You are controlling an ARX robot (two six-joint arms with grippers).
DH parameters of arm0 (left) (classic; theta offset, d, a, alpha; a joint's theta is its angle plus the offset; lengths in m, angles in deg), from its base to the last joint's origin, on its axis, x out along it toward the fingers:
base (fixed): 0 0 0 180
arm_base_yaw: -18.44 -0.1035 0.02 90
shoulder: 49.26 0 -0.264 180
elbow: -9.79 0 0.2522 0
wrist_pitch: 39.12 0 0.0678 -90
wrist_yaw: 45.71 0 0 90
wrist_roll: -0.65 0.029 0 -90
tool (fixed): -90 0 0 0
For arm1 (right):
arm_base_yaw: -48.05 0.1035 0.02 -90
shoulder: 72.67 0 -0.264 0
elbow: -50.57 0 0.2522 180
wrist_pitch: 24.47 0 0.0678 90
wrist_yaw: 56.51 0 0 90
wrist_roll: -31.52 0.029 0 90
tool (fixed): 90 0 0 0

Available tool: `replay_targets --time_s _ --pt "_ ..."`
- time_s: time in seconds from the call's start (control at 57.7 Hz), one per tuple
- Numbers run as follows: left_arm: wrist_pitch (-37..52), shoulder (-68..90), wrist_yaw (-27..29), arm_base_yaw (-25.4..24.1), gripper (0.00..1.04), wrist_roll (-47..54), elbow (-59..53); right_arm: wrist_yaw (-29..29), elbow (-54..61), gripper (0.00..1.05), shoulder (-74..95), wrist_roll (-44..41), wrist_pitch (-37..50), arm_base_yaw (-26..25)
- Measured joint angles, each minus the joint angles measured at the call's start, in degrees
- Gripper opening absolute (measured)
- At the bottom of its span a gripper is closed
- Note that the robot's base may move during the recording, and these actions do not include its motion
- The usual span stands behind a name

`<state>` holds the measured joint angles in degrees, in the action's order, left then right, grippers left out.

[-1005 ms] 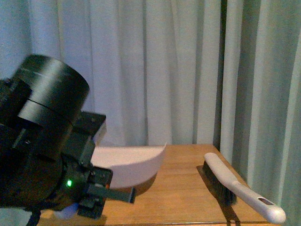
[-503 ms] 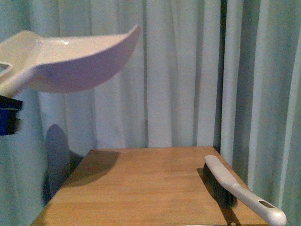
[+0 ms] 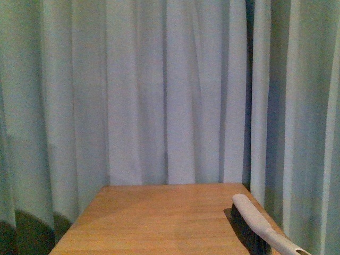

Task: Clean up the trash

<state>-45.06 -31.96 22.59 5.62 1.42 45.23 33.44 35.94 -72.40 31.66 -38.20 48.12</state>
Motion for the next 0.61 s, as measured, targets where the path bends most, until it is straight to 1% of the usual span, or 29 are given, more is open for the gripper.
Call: replay_targets --time_s 0.069,0.139,0.156,0.191,0.295,0.329,0.399,0.416,0.451,0.485,0.555,0.607 --pt "3.1 -0.4 -3.3 -4.7 0.28 -2.9 -1.1 0.0 0.0 0.97 0.0 0.0 0.0 0.0" --pt "6.2 -0.4 -6.1 -7.5 0.28 -4.8 -3.0 0.0 0.0 0.97 0.0 0.0 0.0 0.0" --pt "6.2 -0.4 -6.1 -7.7 0.28 -4.8 -3.1 0.0 0.0 0.97 0.0 0.0 0.0 0.0" --pt "6.2 -0.4 -8.3 -9.2 0.28 -6.2 -3.5 0.0 0.0 0.97 0.0 0.0 0.0 0.0" --pt "6.2 -0.4 -8.7 -11.3 0.28 -8.5 -4.0 0.1 0.0 0.97 0.0 0.0 0.0 0.0" --pt "6.2 -0.4 -8.5 -11.5 0.28 -8.9 -4.0 5.3 -0.2 0.97 1.0 -1.7 -0.7 1.3" --pt "6.2 -0.4 -8.6 -11.6 0.28 -9.7 -4.0 26.7 -2.8 0.97 9.8 -7.1 -1.0 9.9" --pt "6.2 -0.4 -8.6 -11.6 0.28 -9.7 -4.0 29.3 -3.5 0.97 12.3 -7.7 -0.5 11.1" --pt "6.2 -0.4 -8.9 -11.6 0.28 -9.8 -4.0 32.1 -4.7 0.97 16.0 -8.1 0.5 12.2" --pt "6.2 -0.4 -9.1 -11.6 0.28 -9.9 -4.0 32.9 -6.8 0.97 20.9 -8.2 1.9 12.6" --pt "6.2 -0.4 -9.0 -11.6 0.28 -9.9 -4.0 31.6 -11.0 0.97 28.4 -7.8 3.6 13.0" --pt "6.2 -0.4 -8.9 -11.6 0.28 -10.1 -4.0 29.2 -16.5 0.97 36.2 -7.1 4.3 14.0"
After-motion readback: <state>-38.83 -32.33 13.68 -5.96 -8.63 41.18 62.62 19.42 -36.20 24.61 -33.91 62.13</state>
